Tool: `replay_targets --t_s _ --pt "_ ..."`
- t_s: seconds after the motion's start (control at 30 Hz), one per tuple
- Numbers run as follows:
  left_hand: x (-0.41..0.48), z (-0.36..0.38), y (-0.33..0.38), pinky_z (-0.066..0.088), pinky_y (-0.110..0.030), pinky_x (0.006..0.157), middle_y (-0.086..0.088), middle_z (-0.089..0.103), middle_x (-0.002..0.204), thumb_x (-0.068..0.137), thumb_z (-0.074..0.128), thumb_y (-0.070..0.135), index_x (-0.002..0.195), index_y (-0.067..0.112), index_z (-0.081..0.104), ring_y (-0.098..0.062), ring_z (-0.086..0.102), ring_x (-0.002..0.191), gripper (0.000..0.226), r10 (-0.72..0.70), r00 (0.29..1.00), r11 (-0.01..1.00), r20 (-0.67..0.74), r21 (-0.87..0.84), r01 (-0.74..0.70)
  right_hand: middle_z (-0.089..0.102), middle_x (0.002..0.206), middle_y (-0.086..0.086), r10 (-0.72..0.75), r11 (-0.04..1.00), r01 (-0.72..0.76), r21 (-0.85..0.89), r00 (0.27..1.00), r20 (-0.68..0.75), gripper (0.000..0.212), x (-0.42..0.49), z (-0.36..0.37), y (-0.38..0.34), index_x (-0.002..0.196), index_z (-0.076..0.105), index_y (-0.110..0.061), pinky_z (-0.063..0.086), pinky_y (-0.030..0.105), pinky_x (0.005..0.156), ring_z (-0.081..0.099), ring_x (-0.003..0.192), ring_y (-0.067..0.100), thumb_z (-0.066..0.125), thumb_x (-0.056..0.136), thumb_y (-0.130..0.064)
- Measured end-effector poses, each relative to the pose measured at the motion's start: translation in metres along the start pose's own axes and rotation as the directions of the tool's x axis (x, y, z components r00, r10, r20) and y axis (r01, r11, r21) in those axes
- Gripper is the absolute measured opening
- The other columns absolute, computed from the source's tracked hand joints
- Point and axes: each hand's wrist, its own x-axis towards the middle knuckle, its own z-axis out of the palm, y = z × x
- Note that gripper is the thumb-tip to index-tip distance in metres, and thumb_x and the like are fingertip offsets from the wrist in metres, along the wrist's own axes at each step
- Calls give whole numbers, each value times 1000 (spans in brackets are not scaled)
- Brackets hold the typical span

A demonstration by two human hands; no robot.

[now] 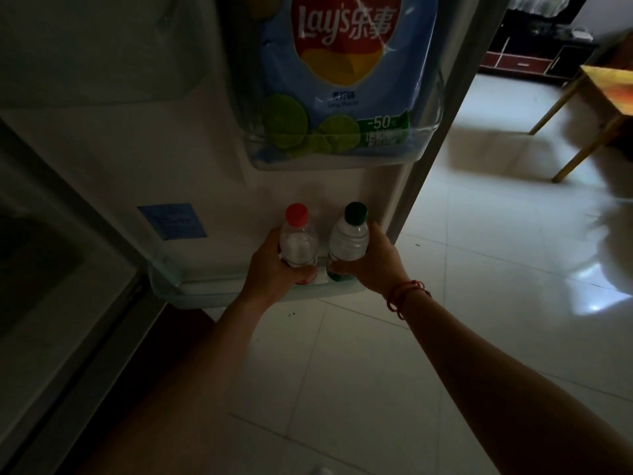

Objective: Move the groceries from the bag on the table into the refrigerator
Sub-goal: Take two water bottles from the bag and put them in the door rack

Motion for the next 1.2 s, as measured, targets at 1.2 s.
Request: replay_targets --t_s 1.2 --pt "-146 -83 99 46 -43 97 -15 45 144 84 43 64 135 8 52 -34 44 128 76 517 853 543 -66 796 -267 27 158 15 -304 803 200 -561 948 -96 83 -141 -84 -78 152 22 -36 38 52 110 33 140 36 50 83 -73"
